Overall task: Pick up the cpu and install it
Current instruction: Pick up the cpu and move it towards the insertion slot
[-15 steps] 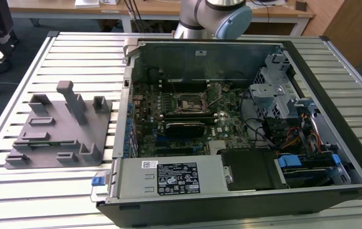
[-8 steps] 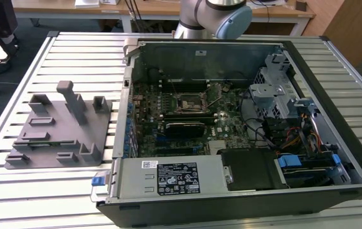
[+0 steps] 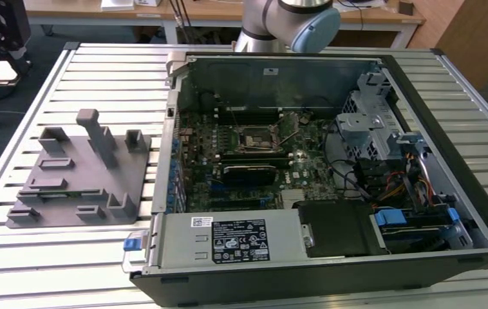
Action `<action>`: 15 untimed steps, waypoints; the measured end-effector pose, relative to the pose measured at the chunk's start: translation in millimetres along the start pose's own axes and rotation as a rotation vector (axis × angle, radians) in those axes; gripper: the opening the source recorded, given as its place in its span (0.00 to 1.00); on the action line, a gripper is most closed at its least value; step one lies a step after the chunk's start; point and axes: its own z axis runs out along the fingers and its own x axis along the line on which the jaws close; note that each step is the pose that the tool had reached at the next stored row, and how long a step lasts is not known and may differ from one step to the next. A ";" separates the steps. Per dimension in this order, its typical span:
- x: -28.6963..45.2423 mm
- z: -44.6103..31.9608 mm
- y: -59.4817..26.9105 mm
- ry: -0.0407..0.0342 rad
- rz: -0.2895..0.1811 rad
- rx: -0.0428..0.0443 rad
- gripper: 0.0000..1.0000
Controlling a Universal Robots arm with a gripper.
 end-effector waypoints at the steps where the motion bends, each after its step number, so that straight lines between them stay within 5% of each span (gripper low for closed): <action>1: -1.1 0.0 0.0 0.0000 0.000 0.0000 0.54; 15: -16.3 0.4 -0.2 0.0001 0.000 0.0001 0.54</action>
